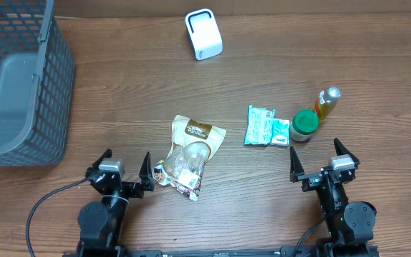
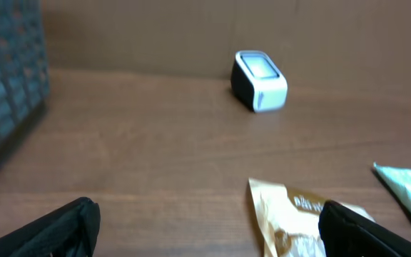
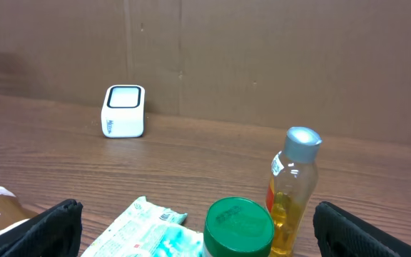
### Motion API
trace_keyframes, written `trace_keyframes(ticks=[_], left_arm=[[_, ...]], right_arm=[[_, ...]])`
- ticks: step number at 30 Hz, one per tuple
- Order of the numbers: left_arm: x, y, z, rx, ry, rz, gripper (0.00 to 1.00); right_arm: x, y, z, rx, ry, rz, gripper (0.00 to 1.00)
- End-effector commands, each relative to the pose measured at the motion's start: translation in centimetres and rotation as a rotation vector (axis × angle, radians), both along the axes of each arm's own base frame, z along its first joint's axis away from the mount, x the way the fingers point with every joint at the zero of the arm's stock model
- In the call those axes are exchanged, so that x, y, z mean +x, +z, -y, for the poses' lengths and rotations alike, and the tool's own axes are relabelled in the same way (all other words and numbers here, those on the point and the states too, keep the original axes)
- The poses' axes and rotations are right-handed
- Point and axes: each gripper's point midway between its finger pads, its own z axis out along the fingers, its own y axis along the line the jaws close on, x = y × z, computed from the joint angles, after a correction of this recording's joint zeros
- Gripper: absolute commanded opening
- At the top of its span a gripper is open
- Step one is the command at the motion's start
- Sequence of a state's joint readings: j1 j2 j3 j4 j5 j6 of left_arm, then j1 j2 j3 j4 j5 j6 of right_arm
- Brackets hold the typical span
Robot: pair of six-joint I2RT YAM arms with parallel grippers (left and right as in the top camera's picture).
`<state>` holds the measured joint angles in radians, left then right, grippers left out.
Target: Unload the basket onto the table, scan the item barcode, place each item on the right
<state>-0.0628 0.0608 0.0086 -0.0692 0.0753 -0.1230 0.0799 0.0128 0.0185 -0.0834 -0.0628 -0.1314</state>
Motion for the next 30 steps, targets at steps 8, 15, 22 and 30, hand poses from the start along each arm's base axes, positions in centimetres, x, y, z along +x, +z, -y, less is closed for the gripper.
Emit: trace_keyframes(ticks=[8, 15, 22, 30], left_arm=[[-0.17, 1.01, -0.48, 0.076, 0.014, 0.059, 0.99], [-0.17, 1.0, -0.48, 0.076, 0.014, 0.059, 0.99], [-0.17, 1.0, -0.48, 0.076, 0.014, 0.059, 1.0], [-0.16, 1.03, -0.5, 0.076, 0.016, 0.06, 1.0]], right_arm=[[0.03, -0.23, 0.21, -0.001, -0.011, 0.002, 1.0], [0.03, -0.23, 0.21, -0.001, -0.011, 0.002, 1.0], [0.03, -0.23, 0.21, -0.001, -0.011, 0.002, 1.0], [0.03, -0.23, 0.21, -0.001, -0.011, 0.002, 1.0]])
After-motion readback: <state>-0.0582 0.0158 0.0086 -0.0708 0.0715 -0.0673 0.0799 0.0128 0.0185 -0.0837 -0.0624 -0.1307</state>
